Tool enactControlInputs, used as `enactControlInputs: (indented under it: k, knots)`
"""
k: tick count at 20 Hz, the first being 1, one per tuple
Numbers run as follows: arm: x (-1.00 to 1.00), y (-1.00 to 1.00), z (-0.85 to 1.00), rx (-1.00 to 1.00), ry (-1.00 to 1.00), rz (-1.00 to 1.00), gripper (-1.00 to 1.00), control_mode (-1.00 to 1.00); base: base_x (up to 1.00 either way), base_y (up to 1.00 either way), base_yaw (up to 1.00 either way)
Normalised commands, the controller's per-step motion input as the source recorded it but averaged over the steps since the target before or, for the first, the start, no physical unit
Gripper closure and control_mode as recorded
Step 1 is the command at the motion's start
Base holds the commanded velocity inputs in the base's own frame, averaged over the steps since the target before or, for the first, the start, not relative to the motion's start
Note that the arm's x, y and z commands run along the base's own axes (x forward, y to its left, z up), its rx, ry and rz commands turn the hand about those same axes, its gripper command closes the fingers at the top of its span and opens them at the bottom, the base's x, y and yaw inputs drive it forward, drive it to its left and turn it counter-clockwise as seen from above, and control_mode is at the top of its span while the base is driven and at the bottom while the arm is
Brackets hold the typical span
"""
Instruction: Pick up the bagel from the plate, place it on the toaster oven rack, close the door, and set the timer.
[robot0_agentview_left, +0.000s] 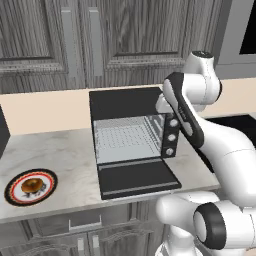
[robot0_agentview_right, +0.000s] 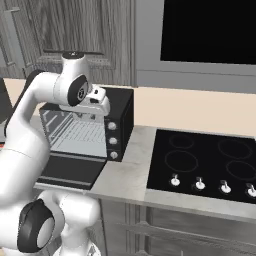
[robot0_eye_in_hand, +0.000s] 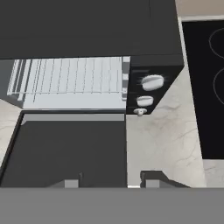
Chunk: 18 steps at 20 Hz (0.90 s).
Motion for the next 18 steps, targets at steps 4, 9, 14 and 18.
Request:
enactControlInputs:
  k: [4,9,14,18]
  knots:
    - [-0.21,0.02,0.0,0.0,-0.12,0.0,-1.0,-1.0,0.0,0.0,0.0]
    - [-0.41,0.03,-0.01,0.0,-0.16,0.0,-1.0,-1.0,0.0,0.0,0.0]
    - [-0.38,0.01,-0.2,0.0,-0.1,0.0,-1.0,-1.0,0.0,0.0,0.0]
    - [-0.15,0.09,-0.25,0.0,-0.06,-0.02,-1.0,-1.0,0.0,0.0,0.0]
